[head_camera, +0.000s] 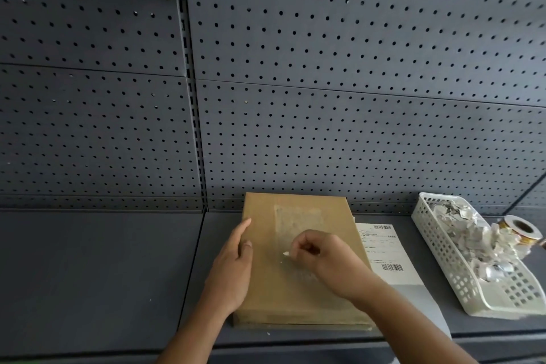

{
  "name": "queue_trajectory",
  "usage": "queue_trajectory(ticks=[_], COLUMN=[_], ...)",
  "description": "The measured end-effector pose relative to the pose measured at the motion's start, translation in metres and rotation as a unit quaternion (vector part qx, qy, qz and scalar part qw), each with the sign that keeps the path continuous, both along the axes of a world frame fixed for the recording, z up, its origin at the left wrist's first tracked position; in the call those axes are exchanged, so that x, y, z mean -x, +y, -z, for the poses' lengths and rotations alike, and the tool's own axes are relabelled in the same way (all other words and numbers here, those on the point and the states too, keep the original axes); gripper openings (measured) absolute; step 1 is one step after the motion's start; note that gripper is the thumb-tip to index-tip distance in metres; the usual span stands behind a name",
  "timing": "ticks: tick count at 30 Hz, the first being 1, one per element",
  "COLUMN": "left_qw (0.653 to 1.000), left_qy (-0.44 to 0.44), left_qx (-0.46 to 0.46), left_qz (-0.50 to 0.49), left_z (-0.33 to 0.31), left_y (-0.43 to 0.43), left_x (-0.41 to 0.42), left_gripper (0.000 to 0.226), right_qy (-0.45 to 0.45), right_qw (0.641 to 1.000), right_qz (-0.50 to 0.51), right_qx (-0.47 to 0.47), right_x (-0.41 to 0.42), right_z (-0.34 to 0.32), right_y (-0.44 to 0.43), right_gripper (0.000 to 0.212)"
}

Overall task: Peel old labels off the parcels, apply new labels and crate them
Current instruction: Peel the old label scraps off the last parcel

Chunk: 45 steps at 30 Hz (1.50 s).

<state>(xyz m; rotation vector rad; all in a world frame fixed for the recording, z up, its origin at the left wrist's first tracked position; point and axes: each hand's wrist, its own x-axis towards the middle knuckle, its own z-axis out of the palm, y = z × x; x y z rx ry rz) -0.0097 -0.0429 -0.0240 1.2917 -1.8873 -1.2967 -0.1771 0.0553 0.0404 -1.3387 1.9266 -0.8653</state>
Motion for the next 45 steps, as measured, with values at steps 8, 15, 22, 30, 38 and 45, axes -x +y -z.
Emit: queue_trajectory(ticks=[8, 15, 22, 30, 38, 45], left_qw=[0.999, 0.999, 1.0, 0.998, 0.999, 1.0], left_qy=[-0.035, -0.036, -0.02, -0.06, -0.045, -0.017], left_qx=[0.011, 0.009, 0.0, 0.018, 0.029, 0.017], left_qz=[0.011, 0.007, 0.005, -0.003, 0.002, 0.006], left_z=[0.002, 0.003, 0.0, -0.002, 0.004, 0.005], left_y=[-0.003, -0.006, -0.005, -0.003, -0.003, -0.003], left_x=[-0.004, -0.001, 0.005, 0.008, 0.007, 0.008], left_gripper=[0.044, 0.045, 0.042, 0.041, 0.04, 0.039], right_qy=[-0.011, 0.11, 0.152, 0.165, 0.103, 0.011], right_qw=[0.987, 0.931, 0.894, 0.889, 0.885, 0.876], right_qz=[0.154, 0.342, 0.421, 0.426, 0.455, 0.478], right_qx=[0.052, 0.069, 0.009, -0.023, 0.005, 0.072], right_x=[0.07, 0.166, 0.229, 0.247, 0.254, 0.254], right_z=[-0.02, -0.045, -0.035, -0.014, -0.005, -0.003], right_y=[0.049, 0.128, 0.163, 0.16, 0.159, 0.162], right_gripper=[0.017, 0.015, 0.014, 0.021, 0.027, 0.016])
